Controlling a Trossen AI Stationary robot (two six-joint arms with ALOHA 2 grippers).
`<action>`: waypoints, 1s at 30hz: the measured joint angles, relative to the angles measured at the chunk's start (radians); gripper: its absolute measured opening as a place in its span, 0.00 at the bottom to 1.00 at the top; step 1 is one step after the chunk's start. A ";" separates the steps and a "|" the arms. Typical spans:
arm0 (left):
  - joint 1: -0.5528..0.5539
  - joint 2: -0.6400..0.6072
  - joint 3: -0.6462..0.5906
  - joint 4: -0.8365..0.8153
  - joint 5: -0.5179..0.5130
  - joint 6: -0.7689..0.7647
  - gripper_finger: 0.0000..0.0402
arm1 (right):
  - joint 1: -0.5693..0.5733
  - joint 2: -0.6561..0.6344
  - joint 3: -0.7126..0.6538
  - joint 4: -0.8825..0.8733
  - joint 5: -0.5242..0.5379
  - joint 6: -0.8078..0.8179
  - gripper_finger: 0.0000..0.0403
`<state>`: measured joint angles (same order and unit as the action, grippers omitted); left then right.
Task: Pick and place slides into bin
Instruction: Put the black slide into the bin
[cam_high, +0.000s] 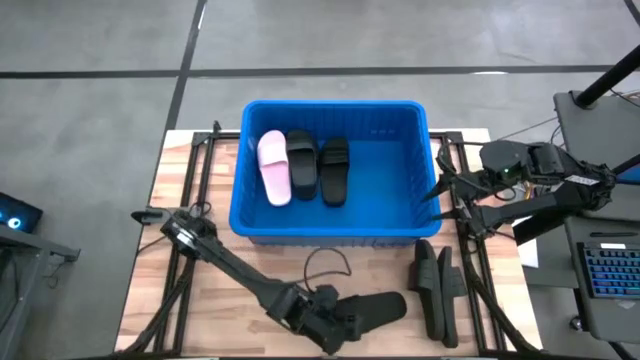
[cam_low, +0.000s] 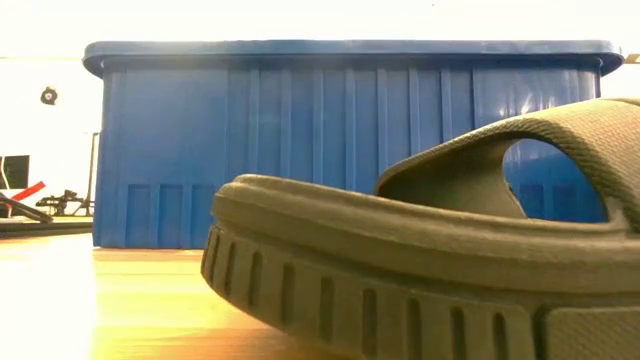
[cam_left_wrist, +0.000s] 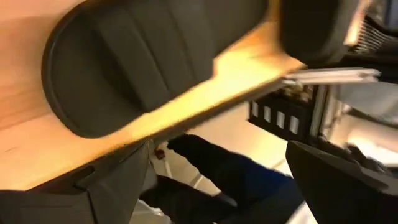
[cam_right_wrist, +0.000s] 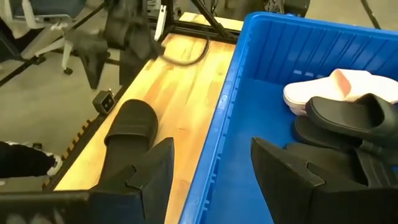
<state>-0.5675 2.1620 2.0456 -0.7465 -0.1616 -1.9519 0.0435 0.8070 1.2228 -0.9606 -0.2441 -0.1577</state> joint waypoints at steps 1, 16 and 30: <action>-0.003 0.020 -0.003 0.011 -0.008 -0.014 0.91 | 0.000 0.000 0.000 -0.002 0.001 0.000 0.50; -0.011 0.139 -0.045 0.065 -0.140 -0.092 0.91 | 0.000 0.000 0.000 -0.002 0.001 0.010 0.50; 0.016 0.127 -0.262 0.408 -0.247 -0.137 0.88 | 0.000 0.000 0.000 -0.002 0.001 0.008 0.50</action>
<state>-0.5510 2.2891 1.7833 -0.3382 -0.4088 -2.0886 0.0437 0.8067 1.2228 -0.9623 -0.2432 -0.1497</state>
